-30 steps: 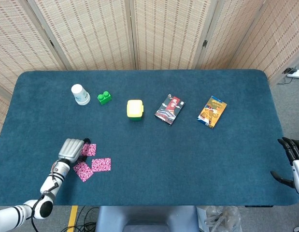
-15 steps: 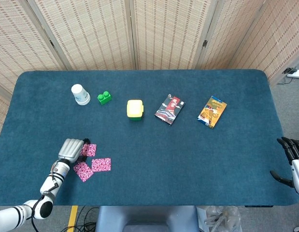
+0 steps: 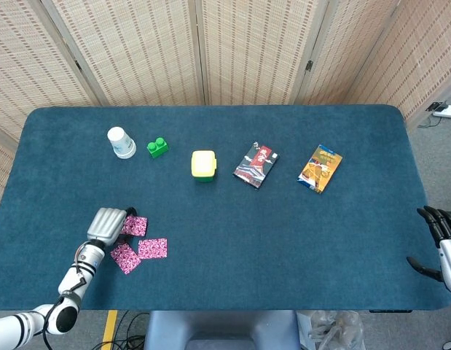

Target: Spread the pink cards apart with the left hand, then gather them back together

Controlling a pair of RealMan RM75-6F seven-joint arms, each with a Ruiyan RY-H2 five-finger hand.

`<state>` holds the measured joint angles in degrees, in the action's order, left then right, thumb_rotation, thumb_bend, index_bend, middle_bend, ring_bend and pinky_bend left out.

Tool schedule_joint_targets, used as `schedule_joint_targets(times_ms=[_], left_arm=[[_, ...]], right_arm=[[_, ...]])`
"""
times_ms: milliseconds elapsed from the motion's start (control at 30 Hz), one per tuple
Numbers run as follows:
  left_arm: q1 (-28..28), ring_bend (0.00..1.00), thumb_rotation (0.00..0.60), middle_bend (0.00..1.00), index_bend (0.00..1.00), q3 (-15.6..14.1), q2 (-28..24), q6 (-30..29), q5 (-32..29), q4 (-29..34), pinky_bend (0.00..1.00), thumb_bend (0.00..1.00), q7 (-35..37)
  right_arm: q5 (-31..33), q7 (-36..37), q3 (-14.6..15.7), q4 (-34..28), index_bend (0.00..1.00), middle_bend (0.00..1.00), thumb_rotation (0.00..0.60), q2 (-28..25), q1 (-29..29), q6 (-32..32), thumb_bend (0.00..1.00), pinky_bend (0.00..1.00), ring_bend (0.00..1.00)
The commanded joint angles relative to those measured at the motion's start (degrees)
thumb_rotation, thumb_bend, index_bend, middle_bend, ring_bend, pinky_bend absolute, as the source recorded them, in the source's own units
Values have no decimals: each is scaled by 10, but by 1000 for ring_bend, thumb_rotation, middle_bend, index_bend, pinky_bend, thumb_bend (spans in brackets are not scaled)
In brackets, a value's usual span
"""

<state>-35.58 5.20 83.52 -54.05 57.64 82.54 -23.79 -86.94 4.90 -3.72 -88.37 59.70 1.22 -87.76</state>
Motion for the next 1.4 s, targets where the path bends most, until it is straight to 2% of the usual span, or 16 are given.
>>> schedule_joint_targets(times_ms=[33,333,633,933,1233,1400], left_arm=[[2,979,600,1000,434,-1,-12,-8,5,20,1000,320,-4],[12,978,600,1000,422,-30,-56,-17,88,50,1000,320,28],[15,979,600,1000,412,-76,-111,0,217,52,1000,320,131],[9,979,600,1000,398,-118,-126,0,322,5,1000,320,219],[0,978,600,1000,387,-148,-112,-28,408,-57,1000,320,284],[-7,975,600,1000,375,-163,-99,-47,452,-94,1000,320,293]], right_arm=[[0,2,0,2,109,151,600,0,0,0,179,176,114],[1,5,0,4,109,151,600,-1,-3,-4,179,176,114],[-5,-3,1,-5,109,151,600,-2,-3,-8,179,176,114],[-9,-14,3,-16,109,151,600,-4,-6,-14,178,176,114],[-15,-28,5,-29,109,151,600,-6,-8,-21,178,176,114],[-15,-36,6,-36,109,151,600,-7,-12,-25,178,176,114]])
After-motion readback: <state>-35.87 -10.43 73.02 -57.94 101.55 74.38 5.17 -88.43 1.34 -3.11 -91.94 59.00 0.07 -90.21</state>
